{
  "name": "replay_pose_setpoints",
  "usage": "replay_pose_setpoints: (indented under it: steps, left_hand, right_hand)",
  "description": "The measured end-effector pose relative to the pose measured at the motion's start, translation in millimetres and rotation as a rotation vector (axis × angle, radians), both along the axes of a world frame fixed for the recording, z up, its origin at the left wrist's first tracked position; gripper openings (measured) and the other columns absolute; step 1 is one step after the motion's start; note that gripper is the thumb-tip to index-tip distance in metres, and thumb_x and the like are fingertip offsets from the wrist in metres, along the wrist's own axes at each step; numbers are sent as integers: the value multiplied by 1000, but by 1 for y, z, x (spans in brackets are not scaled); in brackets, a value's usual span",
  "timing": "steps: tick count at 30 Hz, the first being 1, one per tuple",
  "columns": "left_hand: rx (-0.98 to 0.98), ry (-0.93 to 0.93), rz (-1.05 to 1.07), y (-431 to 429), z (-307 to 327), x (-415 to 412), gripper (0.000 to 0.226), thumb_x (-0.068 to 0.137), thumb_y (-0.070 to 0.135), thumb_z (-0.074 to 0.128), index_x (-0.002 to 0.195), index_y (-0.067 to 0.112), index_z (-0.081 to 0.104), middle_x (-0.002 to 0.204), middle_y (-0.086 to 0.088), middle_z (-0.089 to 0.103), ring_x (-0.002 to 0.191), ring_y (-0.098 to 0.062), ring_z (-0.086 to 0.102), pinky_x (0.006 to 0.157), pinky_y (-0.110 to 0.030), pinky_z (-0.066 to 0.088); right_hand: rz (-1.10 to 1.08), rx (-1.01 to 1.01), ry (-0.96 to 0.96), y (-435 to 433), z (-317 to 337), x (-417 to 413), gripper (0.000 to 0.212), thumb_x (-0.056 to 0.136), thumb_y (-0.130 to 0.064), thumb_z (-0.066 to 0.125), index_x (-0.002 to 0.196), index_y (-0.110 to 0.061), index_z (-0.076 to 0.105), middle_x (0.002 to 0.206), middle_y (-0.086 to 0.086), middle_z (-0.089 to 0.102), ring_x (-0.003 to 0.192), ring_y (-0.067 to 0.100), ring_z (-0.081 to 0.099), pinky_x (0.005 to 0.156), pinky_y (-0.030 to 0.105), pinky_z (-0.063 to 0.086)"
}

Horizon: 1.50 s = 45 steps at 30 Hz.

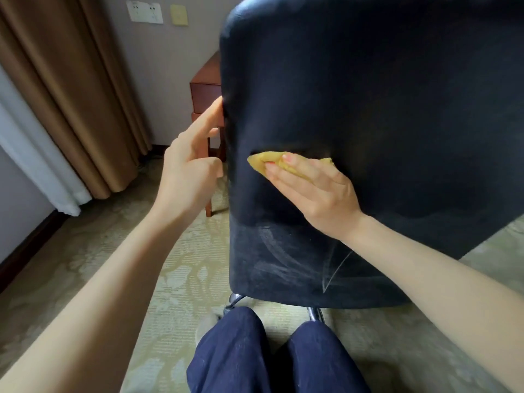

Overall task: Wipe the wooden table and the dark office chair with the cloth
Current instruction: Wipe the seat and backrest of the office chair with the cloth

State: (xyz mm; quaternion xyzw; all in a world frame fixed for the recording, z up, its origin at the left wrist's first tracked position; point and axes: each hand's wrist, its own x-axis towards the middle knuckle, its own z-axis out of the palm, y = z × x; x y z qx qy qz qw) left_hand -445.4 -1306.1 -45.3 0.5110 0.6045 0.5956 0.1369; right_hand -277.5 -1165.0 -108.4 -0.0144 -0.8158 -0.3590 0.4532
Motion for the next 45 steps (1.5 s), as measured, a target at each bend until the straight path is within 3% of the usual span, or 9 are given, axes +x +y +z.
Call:
replay_pose_setpoints:
  steps: [3,5,8,12,16,18,28,33,45]
  left_hand:
    - [-7,16,32,1,-2,1,96,64,-17,39,141,41,39,125,36,48,128,0,39,92,-8,29]
    - [0,22,27,1,-4,4,95,65,-14,41,146,37,32,135,29,45,132,1,34,93,-3,31]
    - [34,31,0,-2,-13,25,101,65,-4,46,152,28,6,155,20,14,138,11,11,112,-14,22]
    - [2,240,102,-4,-48,61,112,63,-20,44,145,36,-8,152,15,-21,145,-12,-17,119,-43,-3]
    - [-92,353,124,4,-71,77,116,64,-18,46,142,39,-19,146,14,-38,141,-14,-27,117,-41,-9]
    - [-125,369,135,10,-74,80,117,63,-17,44,141,42,-22,149,10,-37,141,-17,-28,115,-40,-10]
    - [-157,456,206,19,-74,76,121,64,-16,43,137,45,-31,156,2,-23,144,-23,-19,110,-37,-14]
    - [-196,419,186,19,-71,62,117,64,-16,39,137,45,-30,156,3,-23,144,-17,-19,112,-39,-12]
    - [-531,561,167,31,-33,-1,103,75,-5,46,148,31,-16,159,1,-16,146,-26,-7,113,-56,4]
  right_hand:
    - [-3,-60,-144,2,-32,10,40,90,0,61,128,-12,60,133,-5,57,124,11,48,96,29,48]
    - [-31,-66,-232,3,-51,21,44,95,-3,54,138,-9,46,144,-9,45,130,10,41,103,28,43]
    - [-71,-76,-390,5,-68,49,42,94,-1,53,136,-7,48,141,-4,47,129,13,46,106,30,41]
    - [-134,-103,-565,8,-65,89,37,87,-1,62,123,-10,65,130,-3,60,120,14,57,100,31,48]
    - [-235,-44,-517,12,-41,124,48,81,7,67,125,-11,63,130,-4,61,123,17,54,107,31,36]
    - [-269,-20,-456,14,-23,137,50,81,9,67,127,-9,61,130,-2,61,124,18,50,110,33,30]
    - [-184,166,-12,11,64,109,35,89,7,60,118,-10,68,123,-1,64,120,20,50,97,33,44]
    - [-103,60,194,0,64,49,33,90,2,63,119,-12,67,125,-2,64,121,19,49,95,34,48]
    - [-169,-172,-368,1,-53,37,38,92,4,50,123,-10,65,130,0,60,118,16,59,97,31,48]
